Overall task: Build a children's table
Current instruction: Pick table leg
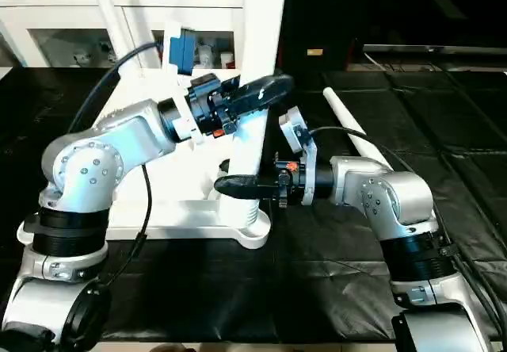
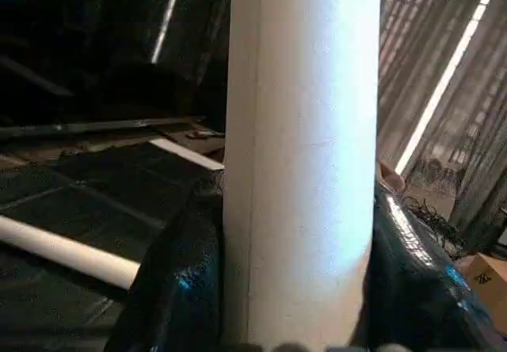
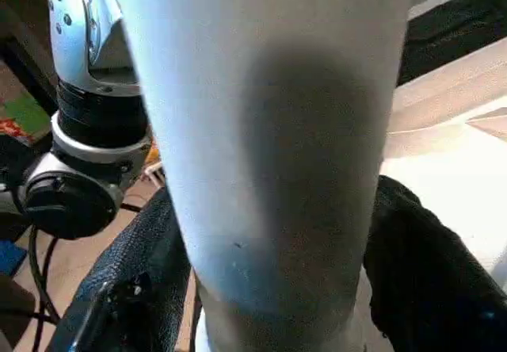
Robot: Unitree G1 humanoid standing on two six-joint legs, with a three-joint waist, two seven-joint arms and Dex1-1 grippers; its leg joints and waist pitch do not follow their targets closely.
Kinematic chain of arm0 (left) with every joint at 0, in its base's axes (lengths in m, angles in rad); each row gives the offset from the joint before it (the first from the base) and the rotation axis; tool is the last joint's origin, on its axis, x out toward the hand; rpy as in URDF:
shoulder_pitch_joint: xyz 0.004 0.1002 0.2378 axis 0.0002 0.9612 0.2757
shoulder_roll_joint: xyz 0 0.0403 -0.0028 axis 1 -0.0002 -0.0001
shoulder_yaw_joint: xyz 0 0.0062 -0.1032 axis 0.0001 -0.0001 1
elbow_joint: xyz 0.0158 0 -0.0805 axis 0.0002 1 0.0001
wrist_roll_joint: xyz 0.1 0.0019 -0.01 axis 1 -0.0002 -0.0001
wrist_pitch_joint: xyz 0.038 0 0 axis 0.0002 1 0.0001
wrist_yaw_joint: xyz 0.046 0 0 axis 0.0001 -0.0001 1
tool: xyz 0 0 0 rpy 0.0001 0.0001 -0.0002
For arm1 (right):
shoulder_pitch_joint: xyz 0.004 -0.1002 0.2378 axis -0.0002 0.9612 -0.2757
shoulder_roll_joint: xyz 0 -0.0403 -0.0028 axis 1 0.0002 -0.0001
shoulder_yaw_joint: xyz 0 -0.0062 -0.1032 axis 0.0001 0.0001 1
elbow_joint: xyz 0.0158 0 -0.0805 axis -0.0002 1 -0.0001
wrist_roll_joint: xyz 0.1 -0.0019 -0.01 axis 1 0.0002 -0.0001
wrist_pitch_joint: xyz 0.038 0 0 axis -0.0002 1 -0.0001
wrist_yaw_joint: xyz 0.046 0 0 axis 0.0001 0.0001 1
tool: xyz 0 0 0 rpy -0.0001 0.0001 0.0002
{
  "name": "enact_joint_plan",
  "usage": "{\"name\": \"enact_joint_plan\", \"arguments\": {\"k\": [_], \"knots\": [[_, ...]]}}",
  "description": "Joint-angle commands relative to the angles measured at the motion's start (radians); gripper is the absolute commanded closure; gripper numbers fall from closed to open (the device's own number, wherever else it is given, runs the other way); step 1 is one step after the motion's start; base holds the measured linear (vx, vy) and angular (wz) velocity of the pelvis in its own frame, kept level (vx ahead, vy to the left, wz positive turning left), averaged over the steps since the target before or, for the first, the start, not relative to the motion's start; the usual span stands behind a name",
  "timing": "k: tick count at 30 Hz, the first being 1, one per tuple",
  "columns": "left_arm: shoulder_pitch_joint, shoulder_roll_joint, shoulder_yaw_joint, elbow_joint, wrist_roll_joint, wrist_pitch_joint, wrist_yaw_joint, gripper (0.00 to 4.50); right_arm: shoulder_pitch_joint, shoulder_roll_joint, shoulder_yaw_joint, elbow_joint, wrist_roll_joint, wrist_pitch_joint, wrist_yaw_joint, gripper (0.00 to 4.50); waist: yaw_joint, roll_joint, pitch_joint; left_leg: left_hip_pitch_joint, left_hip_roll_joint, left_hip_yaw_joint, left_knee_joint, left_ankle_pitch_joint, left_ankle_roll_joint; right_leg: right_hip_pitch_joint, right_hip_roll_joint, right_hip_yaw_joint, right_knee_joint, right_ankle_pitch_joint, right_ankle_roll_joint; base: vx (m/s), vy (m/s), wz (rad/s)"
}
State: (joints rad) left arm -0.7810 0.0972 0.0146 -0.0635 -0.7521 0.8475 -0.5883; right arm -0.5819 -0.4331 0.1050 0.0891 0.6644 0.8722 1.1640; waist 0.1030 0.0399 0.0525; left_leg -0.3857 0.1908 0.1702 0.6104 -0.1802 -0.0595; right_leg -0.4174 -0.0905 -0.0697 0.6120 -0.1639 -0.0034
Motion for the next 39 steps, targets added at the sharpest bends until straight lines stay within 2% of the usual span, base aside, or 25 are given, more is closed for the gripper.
{"name": "enact_joint_plan", "arguments": {"k": [1, 11, 17, 18, 21, 23, 25, 28, 30, 31, 32, 33, 34, 37, 39], "knots": [[-0.017, 0.003, -0.009, -0.018, -0.009, 0.006, -0.009, 2.68, 0.005, 0.001, 0.006, -0.024, 0.01, 0.011, 0.005, 1.73, 0.004, -0.026, -0.077, 0.005, 0.02, -0.001, -0.058, -0.1, 0.044, 0.067, -0.04, 0.033, -0.069, -0.23, -0.189, 0.0, 0.0, 0.0], [-0.017, 0.011, -0.014, -0.026, -0.017, 0.013, -0.026, 2.68, 0.006, 0.0, 0.008, -0.008, 0.001, 0.003, 0.0, 2.4, 0.005, -0.024, -0.077, 0.006, 0.019, -0.001, -0.058, -0.101, 0.041, 0.066, -0.04, 0.033, -0.069, -0.234, -0.187, 0.0, 0.0, 0.0], [-0.017, 0.0, -0.019, -0.04, -0.022, 0.026, -0.005, 2.68, 0.007, 0.035, -0.02, 0.007, 0.013, -0.012, -0.037, 2.48, 0.003, -0.023, -0.078, 0.006, 0.02, -0.001, -0.058, -0.096, 0.04, 0.067, -0.039, 0.033, -0.067, -0.222, -0.191, 0.0, 0.0, 0.0], [-0.019, -0.005, -0.011, -0.04, -0.031, 0.029, -0.001, 2.12, 0.01, 0.038, -0.02, 0.003, 0.015, -0.011, -0.041, 2.49, 0.004, -0.023, -0.078, 0.006, 0.02, -0.001, -0.058, -0.095, 0.04, 0.067, -0.039, 0.033, -0.066, -0.22, -0.191, 0.0, 0.0, 0.0], [-0.026, -0.014, -0.001, -0.047, -0.047, 0.025, -0.005, 1.92, 0.022, 0.044, -0.016, -0.013, 0.017, -0.018, -0.045, 2.5, 0.004, -0.023, -0.078, 0.005, 0.019, -0.001, -0.058, -0.104, 0.041, 0.067, -0.04, 0.033, -0.068, -0.228, -0.19, 0.0, 0.0, 0.0], [-0.027, -0.02, -0.003, -0.056, -0.04, -0.001, -0.009, 1.62, 0.029, 0.056, -0.026, -0.016, 0.02, -0.028, -0.056, 2.54, 0.006, -0.023, -0.078, 0.006, 0.021, -0.001, -0.059, -0.103, 0.04, 0.066, -0.04, 0.033, -0.069, -0.229, -0.187, 0.0, 0.0, 0.0], [-0.037, -0.057, 0.044, -0.041, -0.06, -0.02, 0.041, 1.5, 0.037, 0.065, -0.03, -0.02, 0.021, -0.025, -0.065, 2.55, 0.008, -0.024, -0.077, 0.006, 0.021, -0.001, -0.059, -0.105, 0.036, 0.067, -0.04, 0.033, -0.069, -0.229, -0.188, 0.0, 0.0, 0.0], [-0.046, -0.068, 0.071, -0.037, -0.088, -0.004, 0.06, 1.5, 0.048, 0.071, -0.034, -0.028, 0.024, -0.028, -0.07, 2.55, 0.01, -0.028, -0.077, 0.006, 0.019, 0.0, -0.058, -0.106, 0.039, 0.067, -0.04, 0.033, -0.071, -0.241, -0.182, 0.0, 0.0, 0.0], [-0.05, -0.076, 0.083, -0.044, -0.106, 0.006, 0.062, 1.5, 0.059, 0.084, -0.04, -0.035, 0.026, -0.032, -0.089, 2.55, 0.011, -0.026, -0.076, 0.004, 0.018, 0.0, -0.058, -0.104, 0.039, 0.066, -0.04, 0.033, -0.072, -0.25, -0.175, 0.0, 0.0, 0.0], [-0.051, -0.079, 0.086, -0.045, -0.11, 0.006, 0.062, 1.5, 0.062, 0.091, -0.042, -0.036, 0.024, -0.041, -0.098, 2.55, 0.011, -0.016, -0.078, 0.005, 0.018, -0.002, -0.058, -0.099, 0.036, 0.066, -0.04, 0.032, -0.07, -0.246, -0.174, 0.0, 0.0, 0.0], [-0.052, -0.082, 0.089, -0.046, -0.113, 0.004, 0.064, 1.5, 0.065, 0.097, -0.045, -0.036, 0.023, -0.046, -0.105, 2.55, 0.008, -0.02, -0.078, 0.005, 0.019, -0.001, -0.058, -0.102, 0.037, 0.065, -0.039, 0.032, -0.073, -0.24, -0.173, 0.0, 0.0, 0.0], [-0.053, -0.084, 0.09, -0.045, -0.114, 0.002, 0.065, 1.5, 0.066, 0.099, -0.047, -0.037, 0.023, -0.048, -0.108, 2.55, 0.008, -0.021, -0.079, 0.006, 0.019, -0.002, -0.059, -0.103, 0.037, 0.065, -0.038, 0.031, -0.071, -0.236, -0.174, 0.0, 0.0, 0.0], [-0.059, -0.1, 0.103, -0.038, -0.122, -0.014, 0.078, 1.5, 0.072, 0.127, -0.075, -0.037, 0.016, -0.076, -0.159, 2.55, 0.008, -0.016, -0.077, 0.006, 0.019, -0.002, -0.059, -0.108, 0.035, 0.064, -0.037, 0.032, -0.074, -0.237, -0.173, 0.0, 0.0, 0.0], [-0.069, -0.108, 0.13, -0.033, -0.118, -0.054, 0.096, 1.5, 0.071, 0.162, -0.119, -0.028, -0.007, -0.105, -0.26, 2.55, 0.007, -0.022, -0.078, 0.007, 0.02, -0.002, -0.062, -0.114, 0.022, 0.064, -0.039, 0.032, -0.075, -0.248, -0.173, 0.0, 0.0, 0.0], [-0.069, -0.099, 0.151, -0.032, -0.121, -0.07, 0.1, 1.5, 0.074, 0.161, -0.121, -0.025, -0.028, -0.12, -0.286, 2.56, 0.009, -0.025, -0.077, 0.01, 0.019, 0.0, -0.062, -0.114, 0.018, 0.062, -0.038, 0.032, -0.074, -0.248, -0.174, 0.0, 0.0, 0.0]]}}
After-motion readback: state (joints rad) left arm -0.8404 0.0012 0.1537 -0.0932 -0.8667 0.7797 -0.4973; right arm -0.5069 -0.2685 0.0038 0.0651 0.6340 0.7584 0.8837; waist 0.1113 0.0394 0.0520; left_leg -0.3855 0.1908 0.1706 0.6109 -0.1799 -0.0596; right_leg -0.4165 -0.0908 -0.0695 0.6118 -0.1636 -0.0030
